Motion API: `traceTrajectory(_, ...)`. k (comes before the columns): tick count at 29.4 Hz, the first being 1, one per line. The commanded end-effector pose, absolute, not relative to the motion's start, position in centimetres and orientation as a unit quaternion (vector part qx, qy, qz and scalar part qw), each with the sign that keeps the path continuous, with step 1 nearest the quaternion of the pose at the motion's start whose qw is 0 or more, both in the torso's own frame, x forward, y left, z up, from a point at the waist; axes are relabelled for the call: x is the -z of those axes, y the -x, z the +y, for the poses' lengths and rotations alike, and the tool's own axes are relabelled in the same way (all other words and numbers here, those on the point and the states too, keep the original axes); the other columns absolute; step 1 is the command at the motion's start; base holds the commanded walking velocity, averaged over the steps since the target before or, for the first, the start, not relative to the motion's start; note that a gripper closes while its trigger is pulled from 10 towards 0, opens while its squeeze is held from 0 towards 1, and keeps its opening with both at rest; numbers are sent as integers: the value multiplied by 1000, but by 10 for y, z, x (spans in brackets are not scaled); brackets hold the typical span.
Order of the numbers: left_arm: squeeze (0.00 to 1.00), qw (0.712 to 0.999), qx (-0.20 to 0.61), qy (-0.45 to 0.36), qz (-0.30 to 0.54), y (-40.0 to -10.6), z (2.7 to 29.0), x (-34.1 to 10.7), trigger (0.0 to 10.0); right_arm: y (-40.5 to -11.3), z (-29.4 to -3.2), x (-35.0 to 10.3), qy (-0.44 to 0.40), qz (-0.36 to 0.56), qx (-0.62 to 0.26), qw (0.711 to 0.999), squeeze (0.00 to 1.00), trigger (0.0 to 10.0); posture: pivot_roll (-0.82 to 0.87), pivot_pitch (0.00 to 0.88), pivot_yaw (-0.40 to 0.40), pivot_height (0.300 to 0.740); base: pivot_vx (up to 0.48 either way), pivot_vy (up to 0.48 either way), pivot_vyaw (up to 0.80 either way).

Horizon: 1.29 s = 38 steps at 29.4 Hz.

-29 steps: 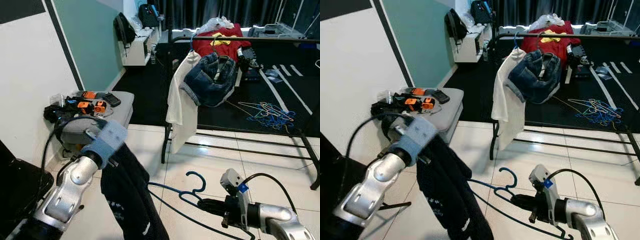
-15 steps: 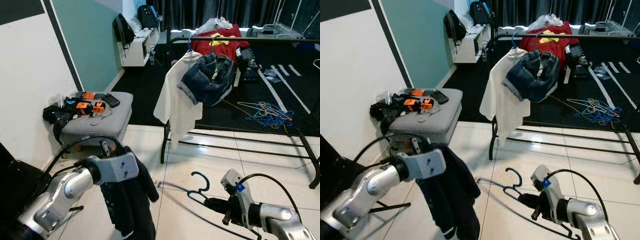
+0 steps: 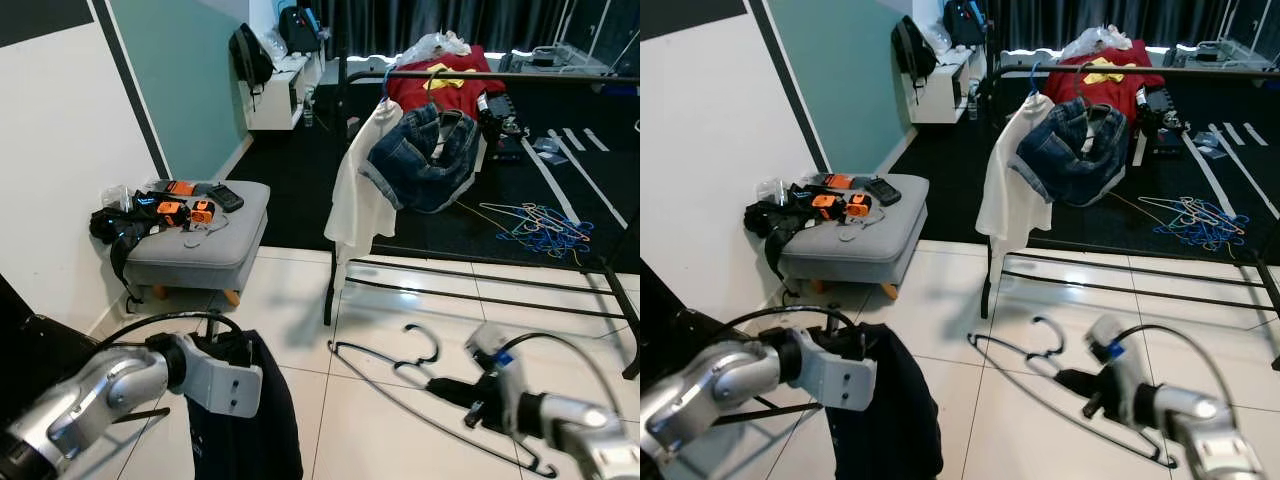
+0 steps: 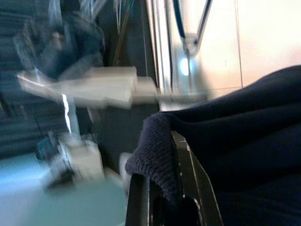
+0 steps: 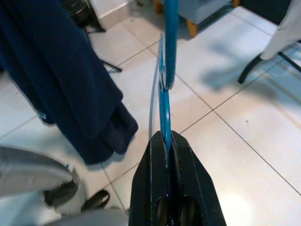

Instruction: Hang hanger

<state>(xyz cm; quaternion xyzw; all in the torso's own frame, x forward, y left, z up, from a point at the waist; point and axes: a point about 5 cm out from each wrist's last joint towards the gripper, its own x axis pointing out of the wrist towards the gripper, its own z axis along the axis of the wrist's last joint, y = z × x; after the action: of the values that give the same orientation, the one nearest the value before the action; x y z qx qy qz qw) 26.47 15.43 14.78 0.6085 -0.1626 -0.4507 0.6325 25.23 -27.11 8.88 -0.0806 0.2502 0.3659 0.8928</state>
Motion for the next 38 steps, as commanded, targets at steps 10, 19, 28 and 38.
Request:
traceTrajectory(10, 0, 466, 606, -572, -297, -228, 127, -193, 10000, -261, -280, -129, 99, 258, -470, 838, 0, 10000, -115, 0, 47, 740, 0, 0, 0)
traceTrajectory(19, 0, 344, 680, -564, -318, -207, 132, -184, 10000, -266, -282, -170, 134, 261, -556, 778, 0, 10000, -126, 0, 49, 740, 0, 0, 0)
traceTrajectory(28, 0, 328, 631, -596, -373, -222, 129, -196, 10000, -262, -280, -182, 142, 264, -585, 753, 0, 10000, -130, 0, 61, 740, 0, 0, 0)
traceTrajectory(38, 0, 319, 542, -570, -529, -228, 101, -236, 10000, -255, -258, -224, 68, 171, -656, 732, 0, 10000, -127, 0, 76, 740, 0, 0, 0)
